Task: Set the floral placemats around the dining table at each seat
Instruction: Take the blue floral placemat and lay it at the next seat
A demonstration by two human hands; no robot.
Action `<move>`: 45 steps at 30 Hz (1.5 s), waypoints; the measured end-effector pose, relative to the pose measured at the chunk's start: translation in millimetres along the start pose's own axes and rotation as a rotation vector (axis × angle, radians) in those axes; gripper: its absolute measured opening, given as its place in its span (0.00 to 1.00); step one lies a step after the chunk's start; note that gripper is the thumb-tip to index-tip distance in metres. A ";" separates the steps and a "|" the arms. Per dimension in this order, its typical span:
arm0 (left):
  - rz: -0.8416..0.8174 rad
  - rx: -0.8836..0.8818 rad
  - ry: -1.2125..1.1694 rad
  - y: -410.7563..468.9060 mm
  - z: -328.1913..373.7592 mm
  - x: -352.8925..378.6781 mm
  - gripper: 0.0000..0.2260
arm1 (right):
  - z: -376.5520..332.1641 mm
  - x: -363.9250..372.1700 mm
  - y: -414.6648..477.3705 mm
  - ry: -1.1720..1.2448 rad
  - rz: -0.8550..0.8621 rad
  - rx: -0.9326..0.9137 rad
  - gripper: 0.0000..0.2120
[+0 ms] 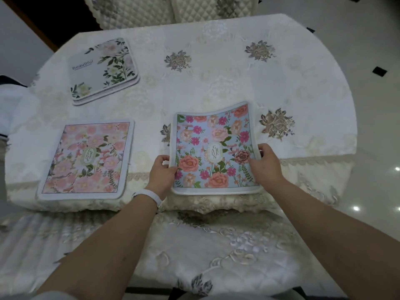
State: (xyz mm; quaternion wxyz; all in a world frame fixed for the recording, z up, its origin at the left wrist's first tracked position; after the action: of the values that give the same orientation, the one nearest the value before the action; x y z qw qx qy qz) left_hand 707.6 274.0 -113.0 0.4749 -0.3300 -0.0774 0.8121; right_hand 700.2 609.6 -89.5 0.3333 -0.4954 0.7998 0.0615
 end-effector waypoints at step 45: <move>-0.106 0.708 0.716 -36.4 -27.4 7.0 0.33 | 67.6 9.6 -28.7 -0.656 -0.212 -0.541 0.43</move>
State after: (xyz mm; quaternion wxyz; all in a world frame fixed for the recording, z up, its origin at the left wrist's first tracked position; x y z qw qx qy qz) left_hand 748.2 294.2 -121.3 0.5950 -0.4021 0.3539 0.5992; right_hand 753.2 617.0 -140.6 0.4325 -0.5985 0.5513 0.3883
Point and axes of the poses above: each hand's wrist, its own y-axis towards the middle knuckle, its own x-axis out of the palm, z = x × y, the point moved 10 cm from there along y, towards the middle knuckle, and after that the axes turned 15 degrees about z, right-handed, at the moved point
